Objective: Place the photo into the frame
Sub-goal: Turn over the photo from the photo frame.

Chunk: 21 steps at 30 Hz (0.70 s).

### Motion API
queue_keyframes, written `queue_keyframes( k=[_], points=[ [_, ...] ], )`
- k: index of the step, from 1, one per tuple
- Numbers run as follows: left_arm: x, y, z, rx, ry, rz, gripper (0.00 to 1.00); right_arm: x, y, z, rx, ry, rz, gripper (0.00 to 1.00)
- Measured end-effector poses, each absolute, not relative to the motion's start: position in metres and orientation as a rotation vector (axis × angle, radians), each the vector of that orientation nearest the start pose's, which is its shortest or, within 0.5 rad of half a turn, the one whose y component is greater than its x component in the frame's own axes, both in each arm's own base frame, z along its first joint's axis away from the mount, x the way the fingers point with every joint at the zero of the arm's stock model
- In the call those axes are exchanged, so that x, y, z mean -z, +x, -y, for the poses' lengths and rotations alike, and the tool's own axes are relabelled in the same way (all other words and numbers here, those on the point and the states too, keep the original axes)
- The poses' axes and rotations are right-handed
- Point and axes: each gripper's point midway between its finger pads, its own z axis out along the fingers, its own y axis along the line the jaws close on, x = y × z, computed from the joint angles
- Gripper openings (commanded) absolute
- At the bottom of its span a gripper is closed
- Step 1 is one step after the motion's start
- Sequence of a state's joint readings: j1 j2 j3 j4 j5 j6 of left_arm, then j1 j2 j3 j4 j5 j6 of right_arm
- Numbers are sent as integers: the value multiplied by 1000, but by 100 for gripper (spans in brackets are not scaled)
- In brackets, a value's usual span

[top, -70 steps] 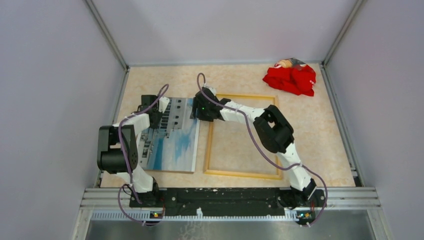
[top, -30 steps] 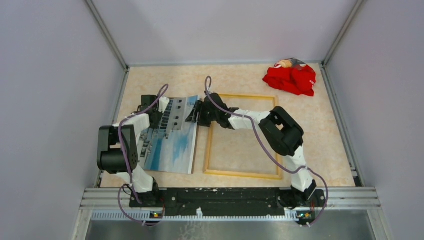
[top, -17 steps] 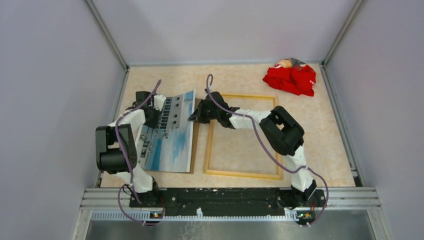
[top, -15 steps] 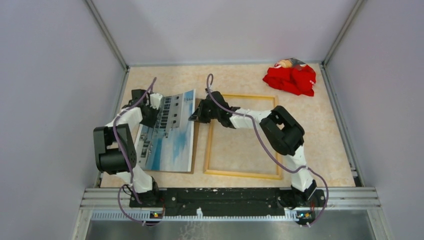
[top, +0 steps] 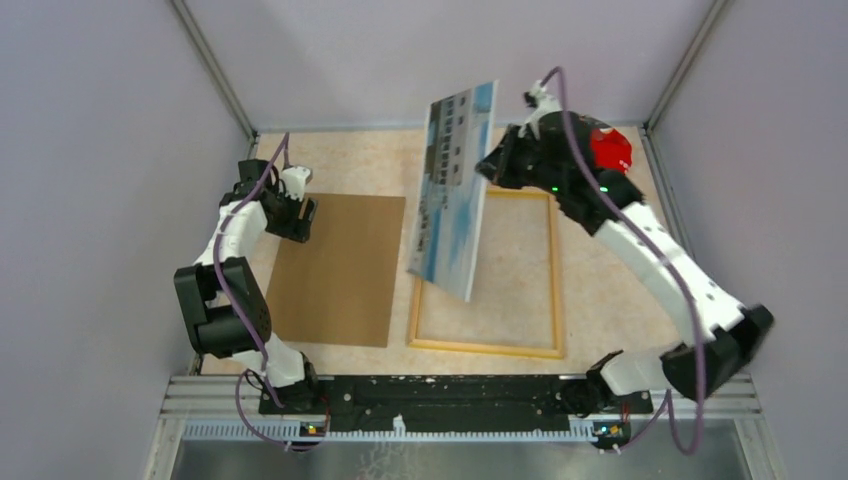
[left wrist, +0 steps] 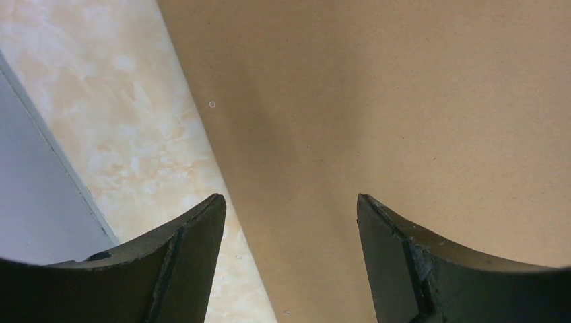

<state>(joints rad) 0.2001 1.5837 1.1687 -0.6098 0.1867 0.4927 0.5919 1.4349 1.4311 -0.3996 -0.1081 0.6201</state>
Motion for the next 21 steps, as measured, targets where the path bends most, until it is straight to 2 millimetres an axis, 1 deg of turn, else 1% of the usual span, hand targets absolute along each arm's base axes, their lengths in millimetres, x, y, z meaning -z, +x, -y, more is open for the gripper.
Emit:
queue_keyframes(
  k=[3,4,5,6,7,9,11,12,13,14,16,17,18,19,20,21],
  points=[
    [-100,365,-58,4,444,-2530,77,-376,312,-229,-725,-56,-1979,0],
    [-100,365,-57,9,445,-2528,77,-397,298,-211,-678,-57,-1950,0],
    [-100,365,-56,18,448,-2527,77,-412,287,-196,-642,-55,-1926,0],
    [-101,365,-55,25,449,-2525,77,-423,275,-181,-606,-52,-1915,0],
    [-101,365,-54,31,450,-2523,77,-429,267,-171,-578,-49,-1912,0],
    [-100,364,-52,44,453,-2524,77,-435,249,-151,-527,-49,-1924,0],
    [-100,364,-51,53,455,-2523,77,-427,240,-144,-499,-61,-1962,0],
    [-100,363,-51,56,455,-2524,77,-419,239,-144,-484,-72,-1994,0],
    [-100,363,-50,59,456,-2524,76,-408,239,-146,-467,-86,-2032,0],
    [-100,363,-50,61,456,-2525,76,-393,241,-151,-446,-110,-2084,0],
    [-100,362,-49,65,457,-2527,76,-366,245,-169,-411,-171,-2175,0],
    [-100,362,-49,65,457,-2527,76,-348,246,-184,-392,-219,-2227,0],
    [-99,362,-49,66,457,-2528,76,-336,248,-194,-380,-250,-2259,0],
    [-99,362,-49,67,457,-2529,76,-318,251,-210,-361,-294,-2306,0],
    [-98,361,-49,68,456,-2531,76,-295,254,-225,-335,-333,-2356,0],
    [-97,360,-49,70,455,-2534,76,-277,256,-235,-317,-356,-2395,0]
  ],
)
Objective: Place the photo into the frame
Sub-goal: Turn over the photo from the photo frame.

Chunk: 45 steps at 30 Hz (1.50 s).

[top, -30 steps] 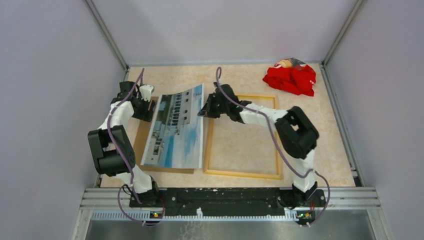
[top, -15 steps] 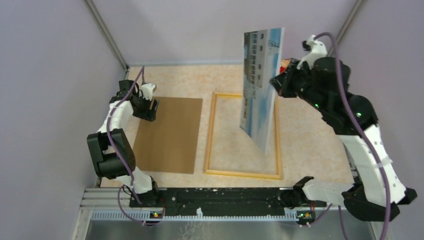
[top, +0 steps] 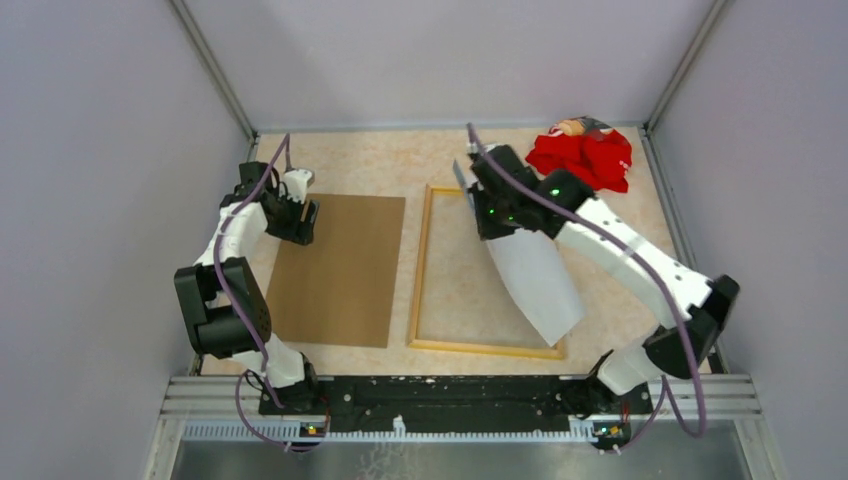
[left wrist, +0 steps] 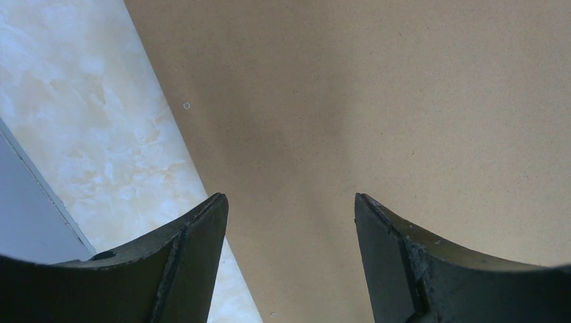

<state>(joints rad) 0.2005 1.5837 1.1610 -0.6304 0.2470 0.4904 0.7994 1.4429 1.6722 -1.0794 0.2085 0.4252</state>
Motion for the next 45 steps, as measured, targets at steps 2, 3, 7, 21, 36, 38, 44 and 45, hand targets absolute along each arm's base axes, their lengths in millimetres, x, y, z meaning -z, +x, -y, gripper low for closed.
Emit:
queue_keyframes(
  k=[2,3,7,21,36,38,44,45],
  points=[
    [-96,359,-48,73,452,-2538,76,-236,259,-250,-277,-376,-2473,0],
    [-95,358,-48,74,452,-2541,76,-220,258,-254,-265,-371,-2503,0],
    [-95,358,-48,74,452,-2542,75,-183,260,-262,-286,-250,-2547,0],
    [-76,342,-46,90,461,-2589,75,-147,310,-326,-513,362,-2484,0],
    [-75,341,-46,92,463,-2590,73,-163,327,-292,-408,802,-2264,0],
    [-75,341,-46,92,463,-2590,73,-167,326,-295,-420,807,-2249,0],
    [-75,341,-46,91,464,-2589,73,-185,313,-302,-480,783,-2225,0],
    [-75,341,-46,90,464,-2589,73,-193,311,-299,-494,786,-2212,0]
  ],
)
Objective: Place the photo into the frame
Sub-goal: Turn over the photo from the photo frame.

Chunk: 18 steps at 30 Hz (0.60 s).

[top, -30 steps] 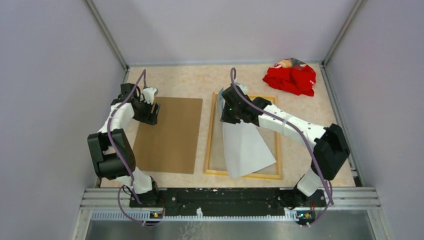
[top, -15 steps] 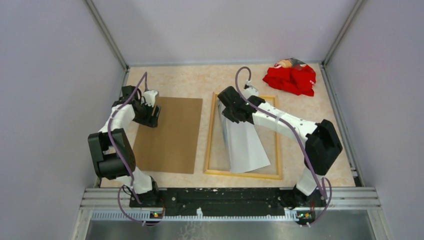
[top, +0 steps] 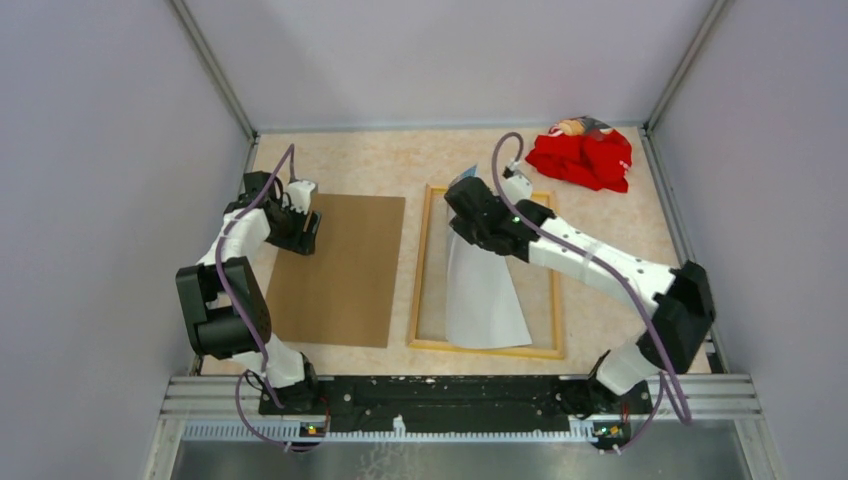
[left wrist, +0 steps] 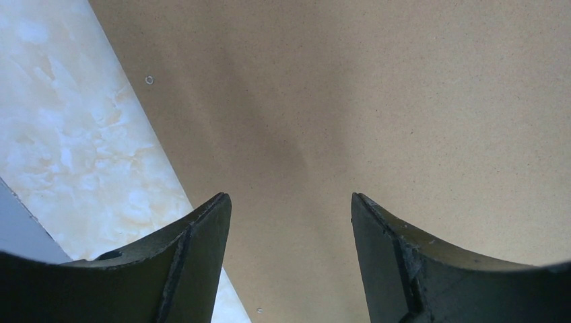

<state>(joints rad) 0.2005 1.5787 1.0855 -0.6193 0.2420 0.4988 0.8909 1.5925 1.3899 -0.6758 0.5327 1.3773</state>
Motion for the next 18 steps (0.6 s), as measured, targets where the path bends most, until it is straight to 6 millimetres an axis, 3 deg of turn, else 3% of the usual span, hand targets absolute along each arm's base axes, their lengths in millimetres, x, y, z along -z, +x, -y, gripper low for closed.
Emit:
queue_keyframes(
  k=[6,9,12,18],
  points=[
    [-75,341,-45,96,465,-2588,72,-257,295,-253,-571,836,-2035,0],
    [-75,342,-45,100,464,-2586,72,-275,291,-232,-571,862,-1960,0],
    [-75,341,-45,102,465,-2586,72,-273,293,-225,-519,855,-1943,0],
    [-75,341,-45,101,464,-2587,72,-232,304,-229,-325,784,-2018,0]
  ],
)
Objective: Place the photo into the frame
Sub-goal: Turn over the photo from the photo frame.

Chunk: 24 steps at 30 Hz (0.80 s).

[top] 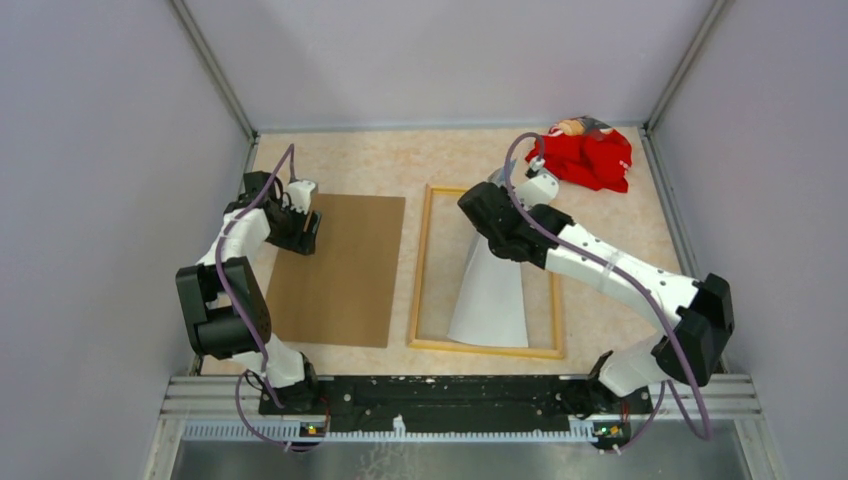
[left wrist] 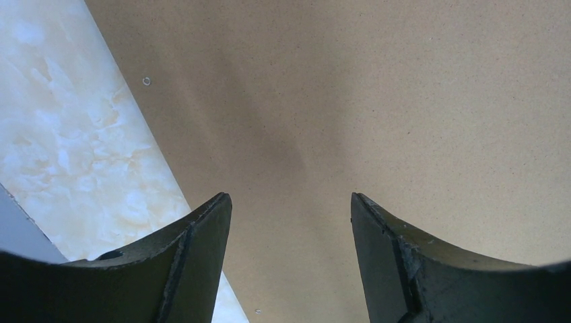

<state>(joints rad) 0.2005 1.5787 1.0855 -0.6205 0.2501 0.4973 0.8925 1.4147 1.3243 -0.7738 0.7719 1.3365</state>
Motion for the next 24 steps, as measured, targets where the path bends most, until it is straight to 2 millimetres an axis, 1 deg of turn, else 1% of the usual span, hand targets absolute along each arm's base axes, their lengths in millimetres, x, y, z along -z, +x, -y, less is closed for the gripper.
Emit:
queue_keyframes(
  k=[3,5,15,19,24],
  points=[
    [-75,341,-45,102,465,-2587,72,-217,309,-228,-258,759,-2042,0],
    [-75,341,-45,102,465,-2587,72,-211,312,-226,-227,750,-2049,0],
    [-75,341,-45,101,464,-2587,71,-189,333,-221,-95,740,-2066,0],
    [-75,341,-45,101,464,-2587,71,-179,337,-223,-56,682,-2095,0],
    [-75,341,-45,100,464,-2588,71,-173,346,-236,-59,543,-2149,0]
  ],
)
